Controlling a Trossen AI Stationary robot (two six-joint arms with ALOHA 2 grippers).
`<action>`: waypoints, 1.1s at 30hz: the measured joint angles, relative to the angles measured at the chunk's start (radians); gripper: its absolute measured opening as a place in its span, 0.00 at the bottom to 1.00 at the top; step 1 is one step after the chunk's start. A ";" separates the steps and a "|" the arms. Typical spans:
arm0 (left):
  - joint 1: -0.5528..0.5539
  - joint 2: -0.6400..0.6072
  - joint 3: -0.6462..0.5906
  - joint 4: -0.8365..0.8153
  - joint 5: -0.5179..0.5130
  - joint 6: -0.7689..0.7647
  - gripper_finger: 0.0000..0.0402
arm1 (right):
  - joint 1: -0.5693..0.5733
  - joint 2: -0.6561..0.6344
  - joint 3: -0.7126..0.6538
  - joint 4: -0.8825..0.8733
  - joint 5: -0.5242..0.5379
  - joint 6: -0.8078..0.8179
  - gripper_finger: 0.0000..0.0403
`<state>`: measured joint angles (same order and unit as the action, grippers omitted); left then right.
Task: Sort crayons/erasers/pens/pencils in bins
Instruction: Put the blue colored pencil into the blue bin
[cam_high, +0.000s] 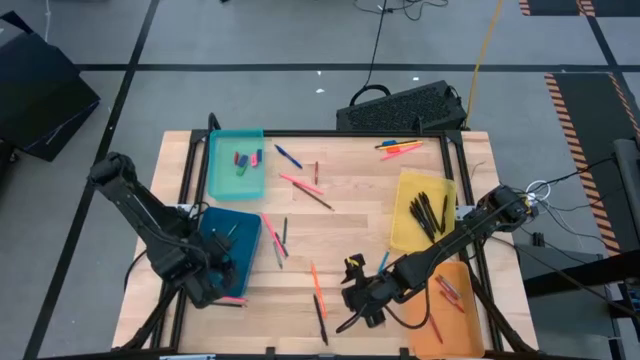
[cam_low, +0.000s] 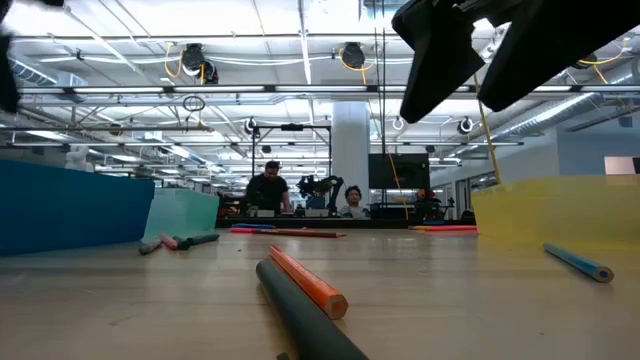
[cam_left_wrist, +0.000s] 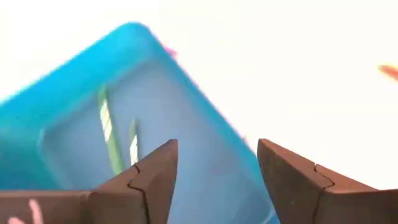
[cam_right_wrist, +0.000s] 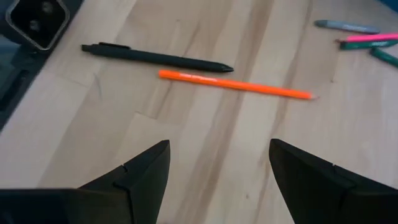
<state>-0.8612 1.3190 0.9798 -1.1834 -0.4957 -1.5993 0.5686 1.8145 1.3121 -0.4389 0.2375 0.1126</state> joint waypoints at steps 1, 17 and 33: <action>0.004 -0.001 0.018 0.012 -0.043 0.045 0.55 | 0.000 0.009 0.008 -0.012 -0.015 0.000 0.66; 0.189 0.000 0.046 0.304 -0.134 0.559 0.52 | 0.017 0.130 0.069 -0.276 -0.164 0.056 0.66; 0.220 0.001 0.046 0.313 -0.142 0.598 0.52 | 0.000 0.122 -0.040 -0.314 -0.145 -0.202 0.38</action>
<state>-0.6416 1.3197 1.0256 -0.8707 -0.6378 -1.0009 0.5687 1.9366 1.2722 -0.7526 0.0925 -0.0893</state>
